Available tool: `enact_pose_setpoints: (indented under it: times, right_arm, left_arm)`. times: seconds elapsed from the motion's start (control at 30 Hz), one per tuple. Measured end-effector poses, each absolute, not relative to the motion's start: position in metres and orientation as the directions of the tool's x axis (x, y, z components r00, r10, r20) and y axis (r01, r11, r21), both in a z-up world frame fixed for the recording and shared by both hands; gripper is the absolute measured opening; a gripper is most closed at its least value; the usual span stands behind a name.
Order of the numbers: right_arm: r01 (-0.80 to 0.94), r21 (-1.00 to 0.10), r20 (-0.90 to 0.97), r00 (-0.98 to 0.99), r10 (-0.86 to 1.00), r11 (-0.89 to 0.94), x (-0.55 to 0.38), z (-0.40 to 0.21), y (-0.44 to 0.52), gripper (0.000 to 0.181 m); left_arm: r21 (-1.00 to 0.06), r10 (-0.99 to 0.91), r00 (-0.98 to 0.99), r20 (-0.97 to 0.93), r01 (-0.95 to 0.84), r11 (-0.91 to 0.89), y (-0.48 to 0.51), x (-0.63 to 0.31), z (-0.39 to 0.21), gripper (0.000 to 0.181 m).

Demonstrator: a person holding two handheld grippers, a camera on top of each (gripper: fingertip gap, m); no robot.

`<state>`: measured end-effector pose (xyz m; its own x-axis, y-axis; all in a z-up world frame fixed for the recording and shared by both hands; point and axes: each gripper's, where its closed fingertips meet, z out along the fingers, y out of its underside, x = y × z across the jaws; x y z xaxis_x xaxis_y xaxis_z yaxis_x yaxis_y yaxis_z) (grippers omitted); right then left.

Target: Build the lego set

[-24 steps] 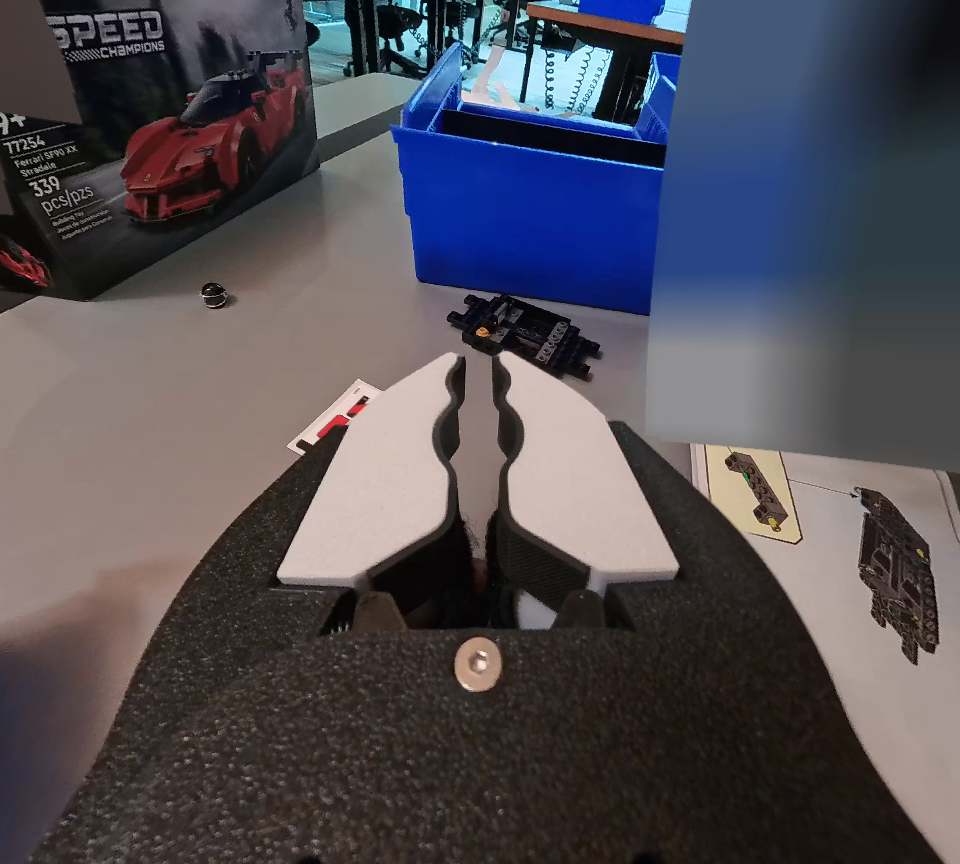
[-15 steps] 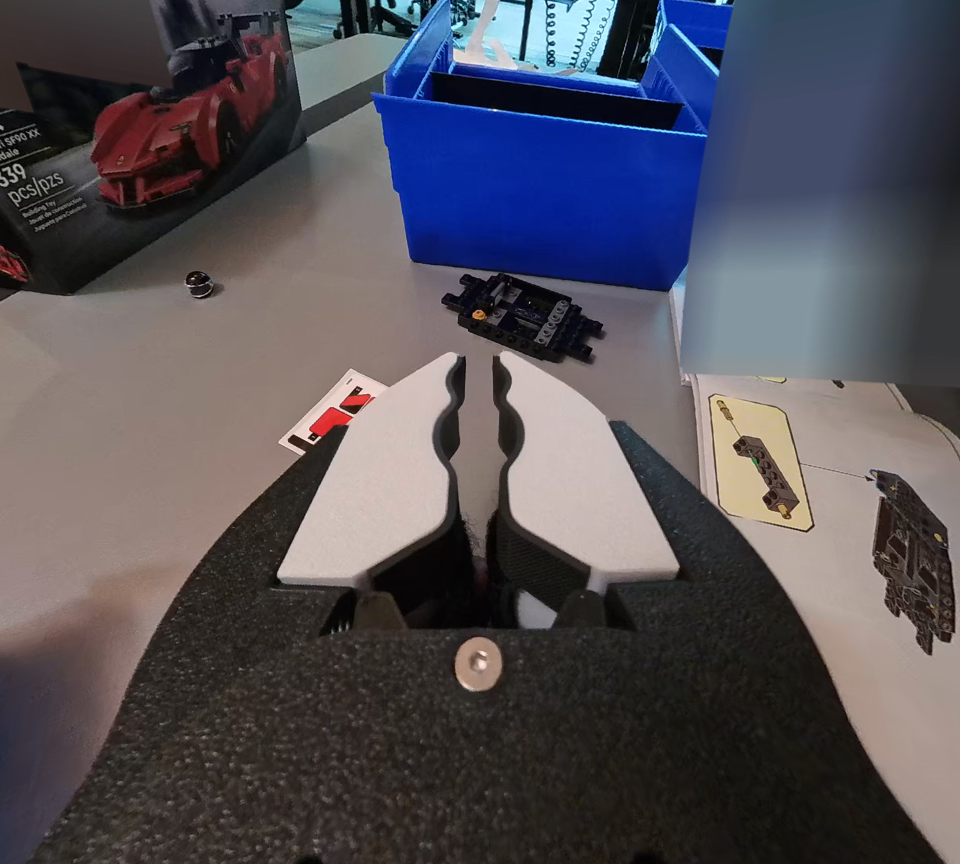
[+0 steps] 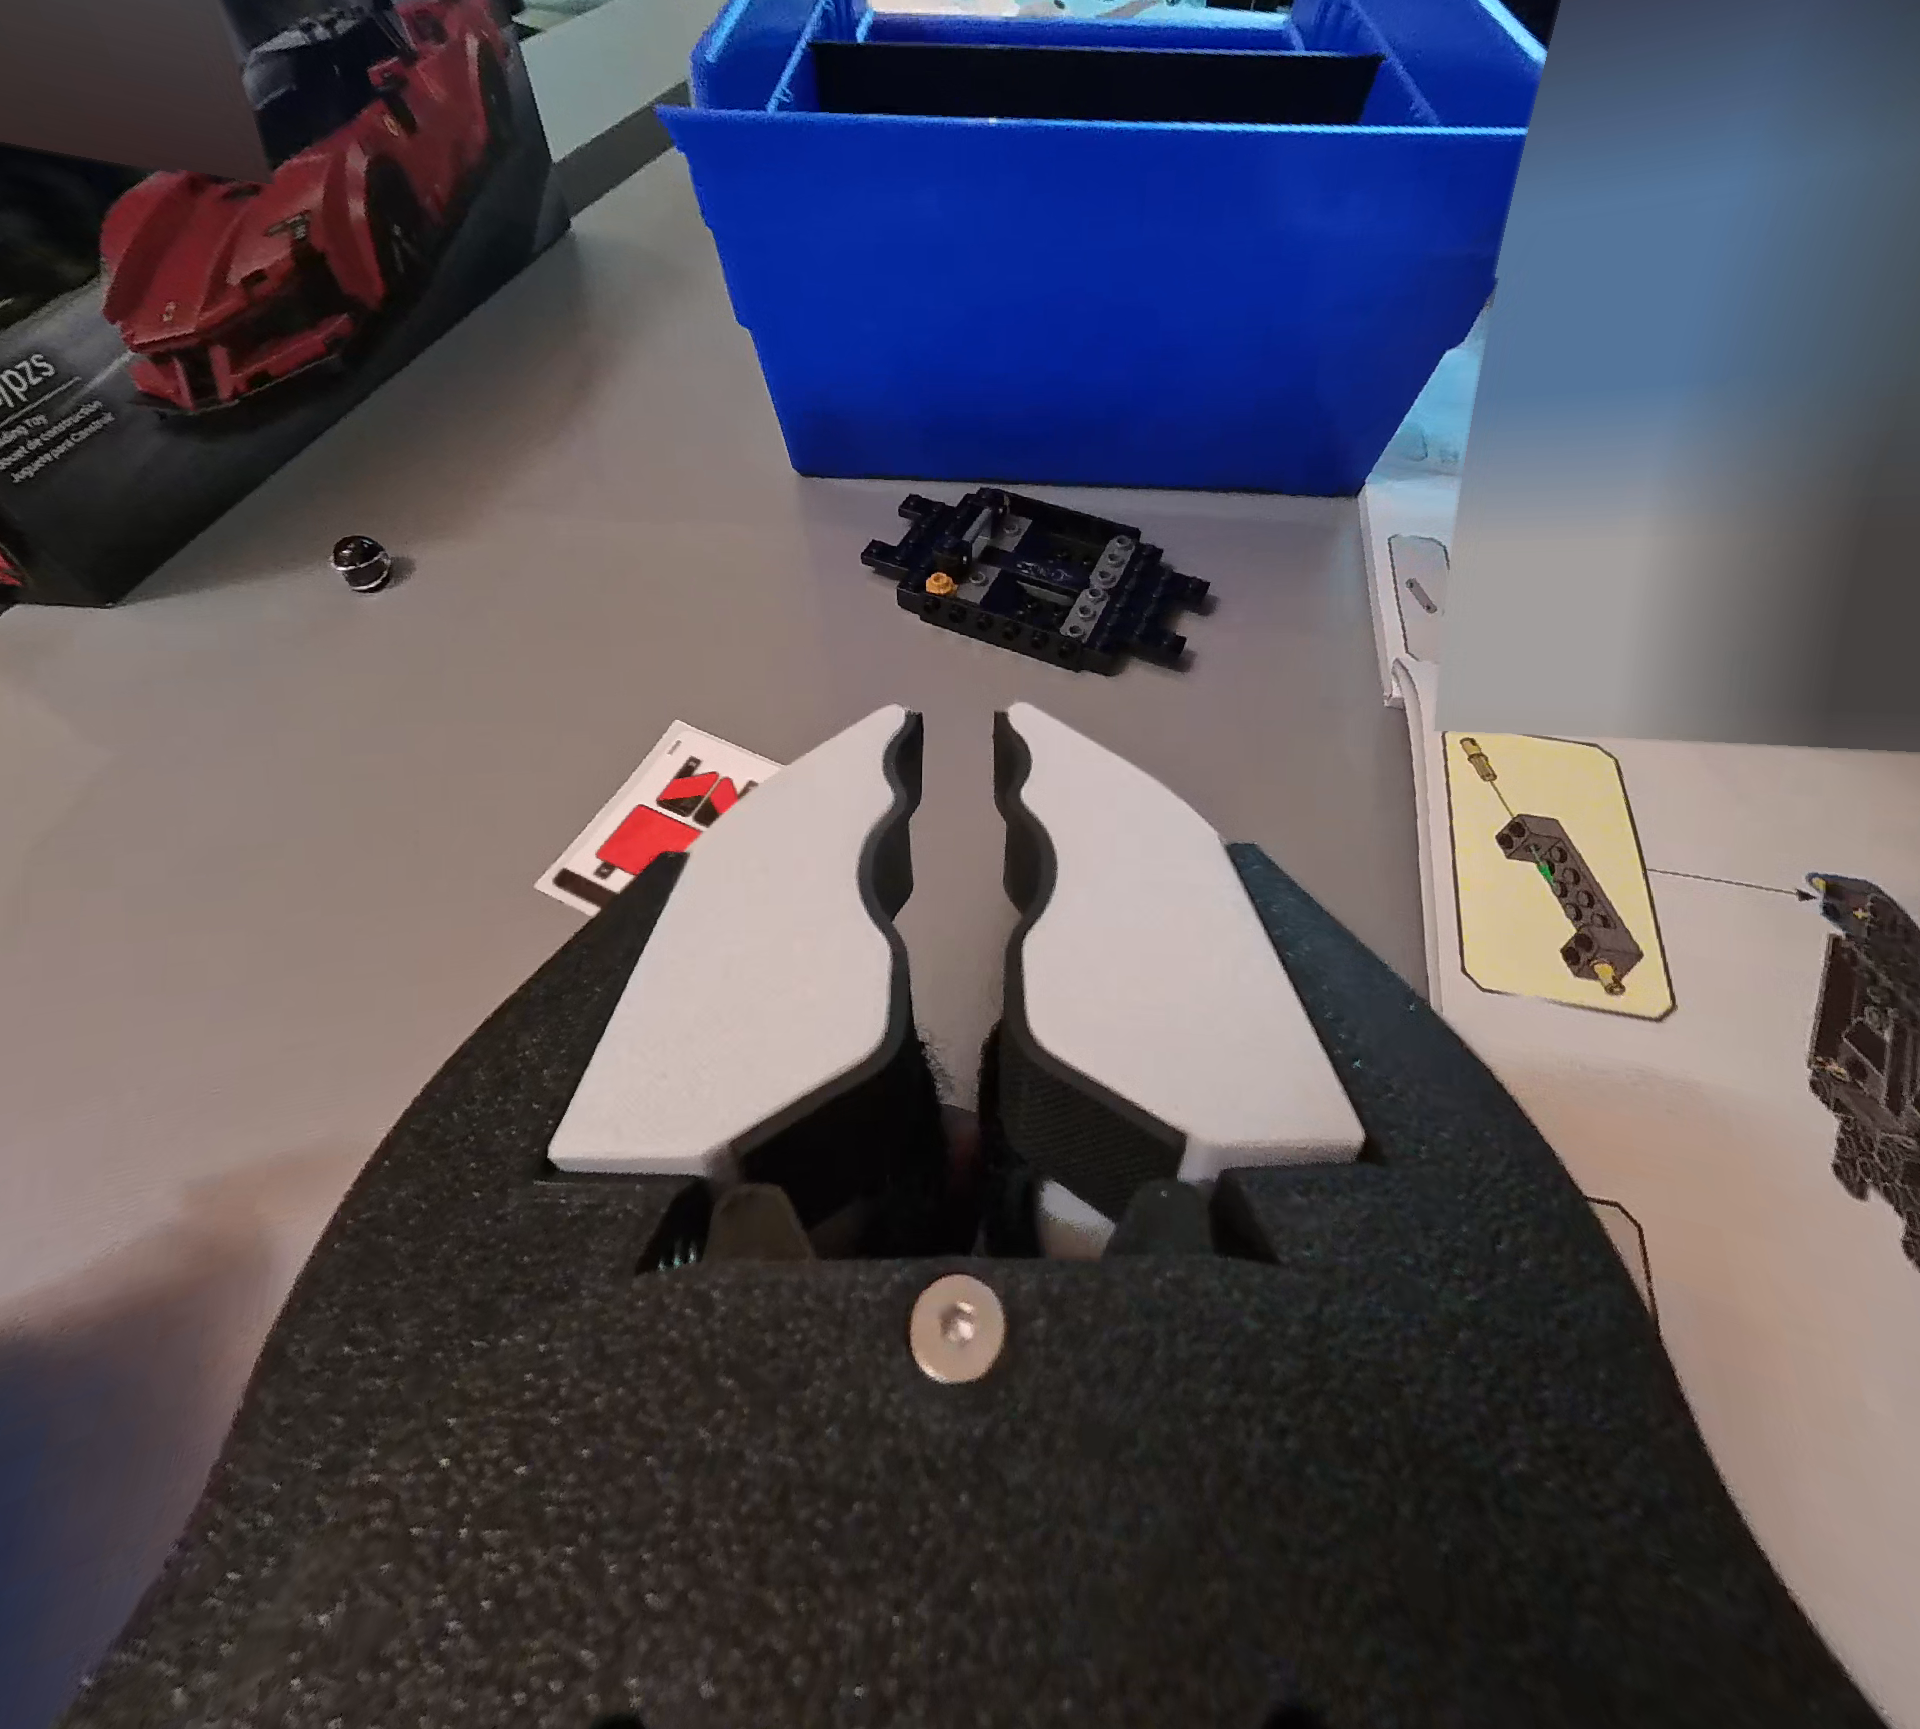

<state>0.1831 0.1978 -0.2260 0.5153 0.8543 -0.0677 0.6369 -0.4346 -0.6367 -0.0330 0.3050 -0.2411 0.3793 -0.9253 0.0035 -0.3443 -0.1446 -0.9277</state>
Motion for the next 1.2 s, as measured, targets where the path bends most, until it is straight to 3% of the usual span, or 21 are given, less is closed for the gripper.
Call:
enact_pose_setpoints:
  times: [0.17, 0.27, 0.37, 0.5, 0.77, 1.0, 1.2]
  right_arm:
    - [0.748, -0.634, 0.084, 0.32, 0.944, -0.197, 0.169, -0.16, 0.235, 0.019]
    - [0.847, -0.526, 0.158, 0.005, 0.987, 0.08, 0.155, -0.165, 0.263, 0.019]
    - [0.843, -0.439, 0.03, -0.333, 0.942, 0.312, 0.144, -0.204, 0.268, 0.013]
    - [0.832, -0.309, -0.116, -0.515, 0.849, 0.462, 0.145, -0.252, 0.27, 0.009]
    - [0.777, -0.224, -0.071, -0.615, 0.786, 0.588, 0.148, -0.286, 0.275, 0.011]
    - [0.797, -0.167, -0.013, -0.59, 0.807, 0.58, 0.152, -0.285, 0.288, 0.0]
    - [0.825, -0.416, 0.095, -0.38, 0.92, 0.383, 0.14, -0.193, 0.276, 0.0]
  left_arm:
    - [-0.911, -0.936, 0.35, -0.025, -0.395, -0.123, 0.301, -0.029, -0.247, 0.013]
    - [-0.902, -0.94, 0.336, -0.05, -0.42, -0.103, 0.298, -0.028, -0.25, 0.013]
    - [-0.893, -0.943, 0.326, -0.062, -0.439, -0.094, 0.297, -0.027, -0.252, 0.013]
    - [-0.892, -0.943, 0.326, -0.065, -0.443, -0.092, 0.297, -0.026, -0.253, 0.013]
    - [-0.896, -0.948, 0.314, -0.048, -0.433, -0.098, 0.296, -0.026, -0.252, 0.013]
    - [-0.892, -0.949, 0.309, -0.059, -0.443, -0.088, 0.295, -0.025, -0.253, 0.014]
    - [-0.888, -0.95, 0.299, -0.083, -0.455, -0.066, 0.293, -0.025, -0.254, 0.014]
